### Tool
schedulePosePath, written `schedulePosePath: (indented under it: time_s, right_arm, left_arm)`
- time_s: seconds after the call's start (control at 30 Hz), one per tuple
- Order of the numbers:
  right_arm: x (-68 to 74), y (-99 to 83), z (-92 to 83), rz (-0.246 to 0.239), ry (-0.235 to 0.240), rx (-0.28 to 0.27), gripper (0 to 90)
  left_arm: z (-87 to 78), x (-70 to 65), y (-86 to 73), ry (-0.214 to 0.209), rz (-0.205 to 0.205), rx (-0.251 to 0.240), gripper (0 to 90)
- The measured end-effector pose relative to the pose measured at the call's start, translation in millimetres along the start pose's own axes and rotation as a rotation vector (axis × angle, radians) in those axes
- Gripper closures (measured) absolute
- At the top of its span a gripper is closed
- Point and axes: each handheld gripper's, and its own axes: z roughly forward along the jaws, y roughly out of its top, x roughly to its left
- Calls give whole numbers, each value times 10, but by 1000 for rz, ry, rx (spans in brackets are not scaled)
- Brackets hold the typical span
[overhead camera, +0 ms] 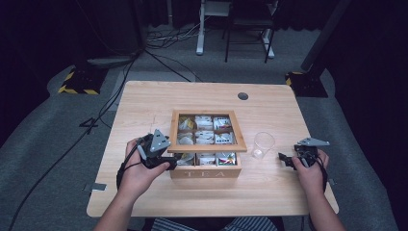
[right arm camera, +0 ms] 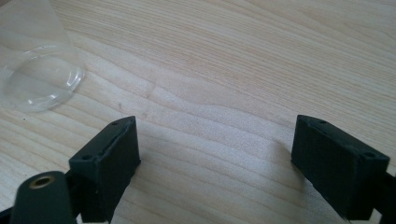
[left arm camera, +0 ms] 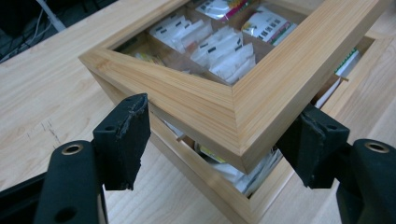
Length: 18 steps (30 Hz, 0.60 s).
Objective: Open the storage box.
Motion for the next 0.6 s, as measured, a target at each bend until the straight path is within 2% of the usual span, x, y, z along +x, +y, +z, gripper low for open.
schedulePosePath:
  time_s: [0.13, 0.23, 0.47, 0.6]
  right_arm:
    - [1, -1, -1, -2, 1, 0, 153]
    - [1, -1, -1, -2, 1, 0, 153]
    - [1, -1, -1, -2, 1, 0, 153]
    - [2, -1, -1, -2, 1, 0, 153]
  left_arm:
    - [-2, 26, 20, 4, 0, -39, 293]
    - [3, 65, 26, 0, -17, -83, 295]
    - [-2, 178, 47, -5, -54, -147, 299]
    - [-7, 213, 74, 12, -58, -179, 299]
